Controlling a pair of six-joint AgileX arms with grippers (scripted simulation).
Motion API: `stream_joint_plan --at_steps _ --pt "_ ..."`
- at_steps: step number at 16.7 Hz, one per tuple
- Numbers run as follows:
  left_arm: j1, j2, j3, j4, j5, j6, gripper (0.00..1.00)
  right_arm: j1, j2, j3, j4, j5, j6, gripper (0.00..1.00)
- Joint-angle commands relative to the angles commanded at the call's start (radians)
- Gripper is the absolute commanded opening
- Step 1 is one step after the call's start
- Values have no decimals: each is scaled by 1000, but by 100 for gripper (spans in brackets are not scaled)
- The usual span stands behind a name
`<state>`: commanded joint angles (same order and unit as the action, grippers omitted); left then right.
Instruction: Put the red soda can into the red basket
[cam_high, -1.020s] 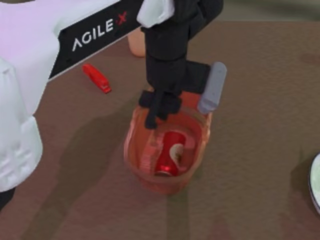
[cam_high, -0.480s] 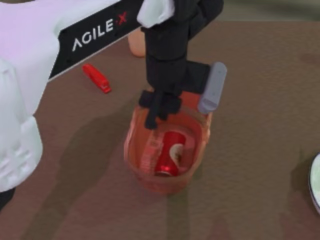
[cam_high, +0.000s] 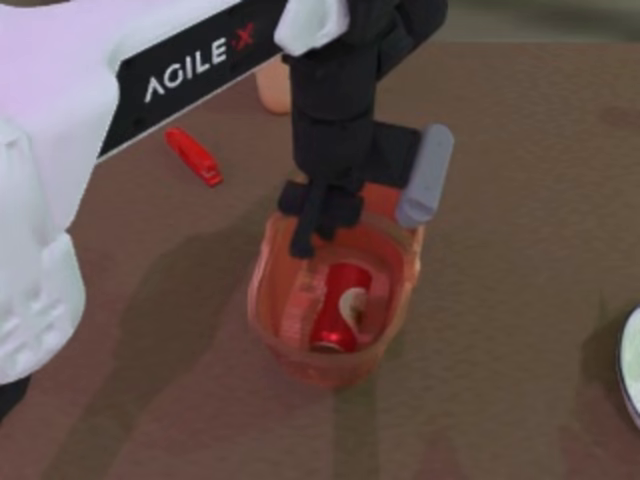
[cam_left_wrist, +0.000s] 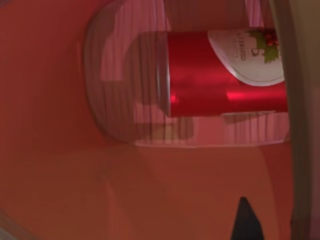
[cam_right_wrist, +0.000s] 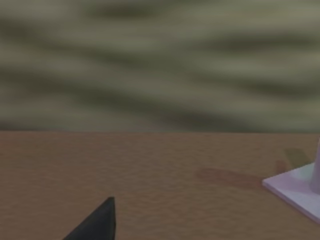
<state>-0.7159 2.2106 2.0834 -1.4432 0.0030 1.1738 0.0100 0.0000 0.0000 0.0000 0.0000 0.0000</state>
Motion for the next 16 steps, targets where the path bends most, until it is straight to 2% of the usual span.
stream_joint_plan --at_steps 8,16 --pt "1 2 3 -4 -1 3 0 0 0 0 0 0 0 100" --pt "56 -9 186 -196 0 36 0 0 0 0 0 0 0 100"
